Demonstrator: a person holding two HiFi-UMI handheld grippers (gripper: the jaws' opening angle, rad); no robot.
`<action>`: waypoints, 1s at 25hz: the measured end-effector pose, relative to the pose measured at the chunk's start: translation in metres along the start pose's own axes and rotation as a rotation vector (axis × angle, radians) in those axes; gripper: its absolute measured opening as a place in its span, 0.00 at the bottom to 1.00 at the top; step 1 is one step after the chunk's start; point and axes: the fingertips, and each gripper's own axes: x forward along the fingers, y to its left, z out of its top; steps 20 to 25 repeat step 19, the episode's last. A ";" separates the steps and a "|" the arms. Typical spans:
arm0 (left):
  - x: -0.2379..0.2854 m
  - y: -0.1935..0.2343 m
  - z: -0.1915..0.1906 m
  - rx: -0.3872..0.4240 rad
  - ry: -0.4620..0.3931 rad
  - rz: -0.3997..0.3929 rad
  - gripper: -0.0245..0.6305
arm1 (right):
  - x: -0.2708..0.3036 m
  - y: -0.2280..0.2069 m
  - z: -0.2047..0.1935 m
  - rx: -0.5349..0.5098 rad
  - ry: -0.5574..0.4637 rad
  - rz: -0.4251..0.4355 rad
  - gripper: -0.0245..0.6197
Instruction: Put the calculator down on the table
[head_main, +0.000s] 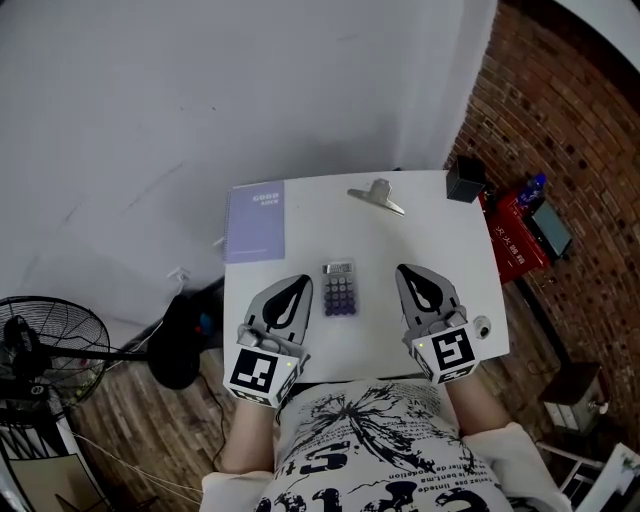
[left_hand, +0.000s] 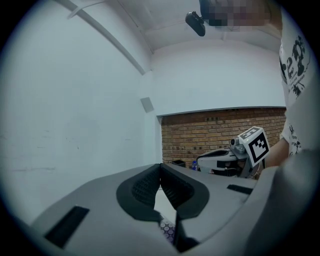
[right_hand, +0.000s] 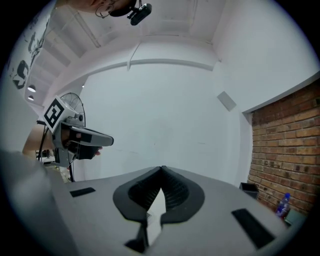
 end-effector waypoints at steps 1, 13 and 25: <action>0.000 0.001 -0.001 -0.001 0.004 -0.001 0.06 | 0.000 -0.002 -0.001 0.003 0.002 -0.008 0.06; 0.002 0.007 -0.009 -0.031 0.006 0.030 0.06 | 0.001 -0.007 -0.008 -0.002 0.005 -0.026 0.06; 0.009 0.000 -0.015 -0.028 0.014 0.023 0.06 | 0.001 -0.011 -0.009 -0.017 -0.004 -0.011 0.06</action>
